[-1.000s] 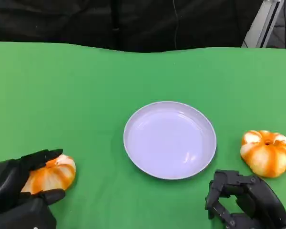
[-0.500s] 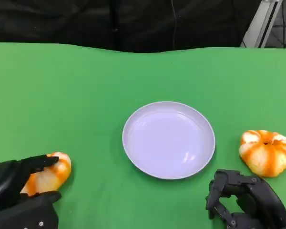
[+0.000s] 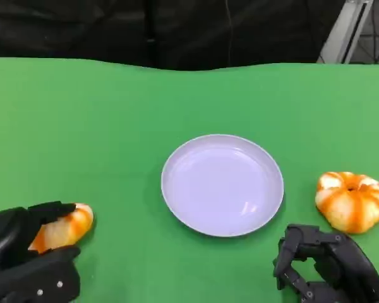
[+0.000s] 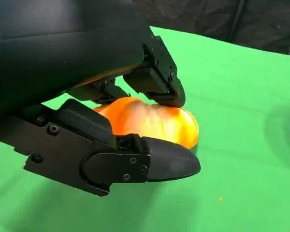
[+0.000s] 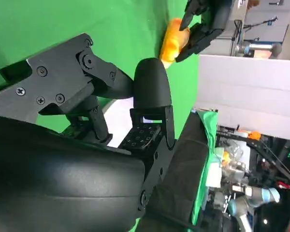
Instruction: Grasp the bread from the table and place it into the plate.
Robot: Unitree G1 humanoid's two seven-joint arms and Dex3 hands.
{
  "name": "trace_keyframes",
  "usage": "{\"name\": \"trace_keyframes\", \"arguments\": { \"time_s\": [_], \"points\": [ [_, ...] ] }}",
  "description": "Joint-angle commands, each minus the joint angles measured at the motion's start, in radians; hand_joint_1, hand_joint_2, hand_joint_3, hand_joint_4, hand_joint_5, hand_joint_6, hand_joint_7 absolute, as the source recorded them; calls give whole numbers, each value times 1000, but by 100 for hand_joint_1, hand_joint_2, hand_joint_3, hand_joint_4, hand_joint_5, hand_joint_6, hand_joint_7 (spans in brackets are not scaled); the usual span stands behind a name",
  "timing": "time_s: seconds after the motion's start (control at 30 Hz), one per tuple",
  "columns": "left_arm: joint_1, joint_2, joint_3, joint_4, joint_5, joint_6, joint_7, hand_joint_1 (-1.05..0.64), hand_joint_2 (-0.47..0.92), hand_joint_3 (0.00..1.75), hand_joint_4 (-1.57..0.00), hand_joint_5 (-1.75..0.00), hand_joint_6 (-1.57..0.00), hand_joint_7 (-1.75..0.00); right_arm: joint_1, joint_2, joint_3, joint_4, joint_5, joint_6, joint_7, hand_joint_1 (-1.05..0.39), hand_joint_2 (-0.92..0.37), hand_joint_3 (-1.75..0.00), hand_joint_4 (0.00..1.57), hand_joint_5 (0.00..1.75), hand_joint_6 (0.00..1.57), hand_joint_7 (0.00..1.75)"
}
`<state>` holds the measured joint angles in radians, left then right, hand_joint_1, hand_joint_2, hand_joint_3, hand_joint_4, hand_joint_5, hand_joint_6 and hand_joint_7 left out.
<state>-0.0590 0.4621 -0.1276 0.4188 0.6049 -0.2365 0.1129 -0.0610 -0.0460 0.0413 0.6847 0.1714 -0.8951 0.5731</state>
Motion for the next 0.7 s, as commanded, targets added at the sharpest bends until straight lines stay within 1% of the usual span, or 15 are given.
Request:
{"name": "trace_keyframes", "arguments": {
  "time_s": [0.03, 0.17, 0.3, 0.4, 0.43, 0.47, 0.53, 0.63, 0.7],
  "points": [
    [-4, 11, -24, 87, 10, 41, 17, -95, 92, 54, -66, 0, -72, -1, 10, -17, -4, -11, 1, 11, -3, -12, -62, -95, 82, 158, 81, 134],
    [-16, 15, -37, 110, 3, 39, 31, -95, 92, 53, -65, 0, -73, -1, 10, -16, -3, -11, 5, 11, 1, -11, -62, -95, 82, 159, 80, 134],
    [-47, 17, -54, 180, -1, 20, 51, -96, 92, 52, -65, 0, -72, -1, 13, -18, -1, -14, 3, 13, 1, -11, -62, -96, 81, 160, 80, 134],
    [-68, 16, -63, 227, -10, 2, 58, -96, 92, 44, -66, 0, -72, 0, 15, -18, -2, -18, -3, 12, -6, -11, -61, -97, 81, 160, 80, 135],
    [-74, 16, -66, 240, -18, -9, 53, -91, 92, 36, -65, 0, -71, 0, 16, -18, -2, -20, -1, 13, -5, -11, -61, -97, 81, 160, 80, 135],
    [-80, 17, -68, 251, -25, -19, 50, -69, 88, 19, -65, 0, -71, 0, 17, -18, -2, -22, 0, 15, -6, -11, -61, -97, 81, 160, 81, 135],
    [-86, 18, -71, 266, -40, -32, 41, -45, 84, 5, -64, 0, -70, 0, 18, -17, -1, -24, 6, 20, -2, -11, -61, -98, 81, 159, 80, 135],
    [-90, 20, -72, 282, -66, -56, 32, -30, 82, 1, -64, 0, -69, 0, 17, -18, -2, -23, -3, 15, -10, -11, -61, -97, 82, 158, 80, 135],
    [-92, 22, -75, 285, -75, -59, 25, -28, 83, 1, -63, 0, -69, 0, 17, -18, -1, -27, -3, 22, -10, -12, -61, -97, 82, 158, 80, 135]
  ]
}}
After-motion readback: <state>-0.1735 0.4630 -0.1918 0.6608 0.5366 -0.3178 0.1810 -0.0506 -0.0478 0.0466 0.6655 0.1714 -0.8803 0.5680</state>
